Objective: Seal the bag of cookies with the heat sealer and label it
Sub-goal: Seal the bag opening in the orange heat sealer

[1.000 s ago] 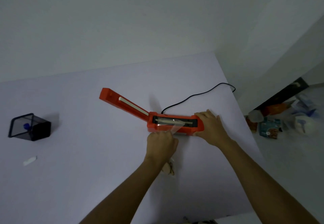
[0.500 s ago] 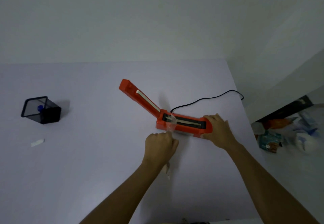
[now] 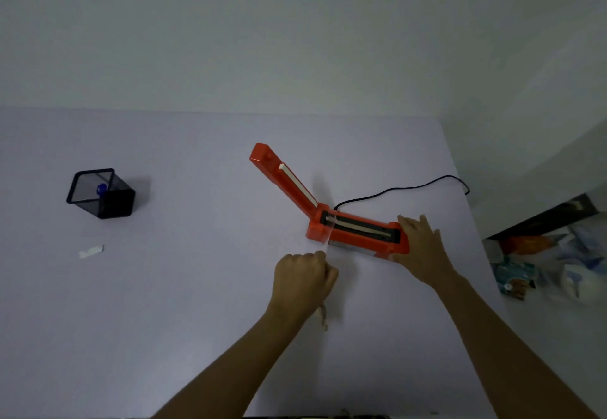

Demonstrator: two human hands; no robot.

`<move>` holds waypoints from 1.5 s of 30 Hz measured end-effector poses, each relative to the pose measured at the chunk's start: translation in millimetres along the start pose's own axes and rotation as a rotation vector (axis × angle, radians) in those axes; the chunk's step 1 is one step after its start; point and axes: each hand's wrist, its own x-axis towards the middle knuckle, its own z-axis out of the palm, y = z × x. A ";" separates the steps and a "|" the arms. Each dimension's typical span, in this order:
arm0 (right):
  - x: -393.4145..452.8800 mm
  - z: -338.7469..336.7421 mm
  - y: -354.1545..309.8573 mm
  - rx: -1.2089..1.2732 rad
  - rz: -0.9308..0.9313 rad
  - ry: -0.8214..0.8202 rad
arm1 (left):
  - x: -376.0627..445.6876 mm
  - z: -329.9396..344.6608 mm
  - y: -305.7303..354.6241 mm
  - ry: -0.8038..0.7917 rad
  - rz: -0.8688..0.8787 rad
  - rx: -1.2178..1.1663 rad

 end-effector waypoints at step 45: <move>-46.7 99.3 -103.5 1.027 0.325 -0.340 | -22.2 36.3 -87.4 -0.108 -0.887 -1.134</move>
